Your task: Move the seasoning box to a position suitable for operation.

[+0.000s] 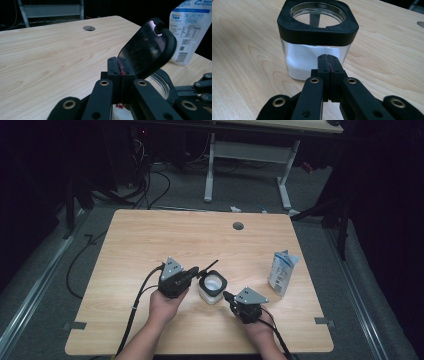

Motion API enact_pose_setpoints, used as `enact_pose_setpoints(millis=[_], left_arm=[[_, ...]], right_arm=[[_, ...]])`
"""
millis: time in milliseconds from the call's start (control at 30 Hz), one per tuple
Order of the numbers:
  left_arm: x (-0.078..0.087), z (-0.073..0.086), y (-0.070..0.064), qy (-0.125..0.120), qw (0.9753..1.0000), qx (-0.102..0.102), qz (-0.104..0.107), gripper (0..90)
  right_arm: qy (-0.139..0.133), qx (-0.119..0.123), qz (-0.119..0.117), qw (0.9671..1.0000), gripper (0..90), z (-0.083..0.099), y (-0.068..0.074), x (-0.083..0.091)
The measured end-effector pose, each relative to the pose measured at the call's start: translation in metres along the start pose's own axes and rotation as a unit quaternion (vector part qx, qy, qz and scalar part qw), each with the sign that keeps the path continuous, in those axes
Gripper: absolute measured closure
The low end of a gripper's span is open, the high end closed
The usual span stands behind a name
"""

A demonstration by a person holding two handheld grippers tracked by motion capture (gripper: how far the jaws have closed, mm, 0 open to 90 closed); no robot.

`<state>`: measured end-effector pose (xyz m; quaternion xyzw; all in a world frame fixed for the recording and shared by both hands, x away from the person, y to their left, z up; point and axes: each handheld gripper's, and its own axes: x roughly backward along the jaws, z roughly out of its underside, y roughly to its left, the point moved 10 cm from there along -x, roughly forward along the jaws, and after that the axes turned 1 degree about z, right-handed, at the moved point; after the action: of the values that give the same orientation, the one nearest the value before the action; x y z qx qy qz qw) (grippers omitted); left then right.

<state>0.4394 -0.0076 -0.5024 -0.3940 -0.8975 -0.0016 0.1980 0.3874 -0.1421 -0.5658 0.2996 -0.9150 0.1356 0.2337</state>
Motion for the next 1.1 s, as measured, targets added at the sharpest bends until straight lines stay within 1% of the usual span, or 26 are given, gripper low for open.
enact_pose_setpoints(millis=[200, 500, 700, 833, 900, 933, 1000, 1067, 1100], left_arm=[[-0.001, 0.004, -0.002, 0.004, 1.0, -0.003, 0.001, 88.6], [-0.002, 0.01, 0.0, 0.009, 0.9999, -0.005, -0.004, 88.6], [-0.007, 0.025, 0.004, 0.027, 0.9996, -0.007, -0.01, 88.8], [-0.013, 0.038, 0.007, 0.047, 0.9987, -0.016, -0.015, 89.0], [-0.015, 0.042, 0.008, 0.051, 0.9984, -0.017, -0.019, 89.4], [-0.017, 0.045, 0.008, 0.057, 0.9981, -0.015, -0.017, 89.4], [-0.02, 0.047, 0.01, 0.061, 0.9978, -0.017, -0.021, 89.7], [-0.023, 0.048, 0.009, 0.065, 0.9976, -0.016, -0.017, 89.8], [-0.024, 0.048, 0.011, 0.065, 0.9975, -0.019, -0.02, 89.8]], right_arm=[[-0.001, 0.001, 0.001, 1.0, 89.7, 0.0, 0.0, 0.0], [-0.001, 0.002, 0.0, 1.0, 89.7, 0.0, 0.0, 0.0], [-0.001, 0.003, 0.0, 1.0, 89.6, 0.0, 0.0, 0.0], [0.001, 0.003, -0.001, 1.0, 89.5, 0.001, 0.001, 0.0], [0.0, 0.003, -0.001, 1.0, 89.5, 0.001, 0.001, -0.001], [0.0, 0.003, -0.001, 1.0, 89.4, 0.001, 0.001, -0.001], [0.0, 0.003, -0.001, 1.0, 89.3, 0.001, 0.001, 0.0], [0.0, 0.004, -0.001, 1.0, 89.3, 0.0, 0.001, 0.0], [0.0, 0.004, -0.001, 1.0, 89.2, 0.001, 0.001, 0.0]])
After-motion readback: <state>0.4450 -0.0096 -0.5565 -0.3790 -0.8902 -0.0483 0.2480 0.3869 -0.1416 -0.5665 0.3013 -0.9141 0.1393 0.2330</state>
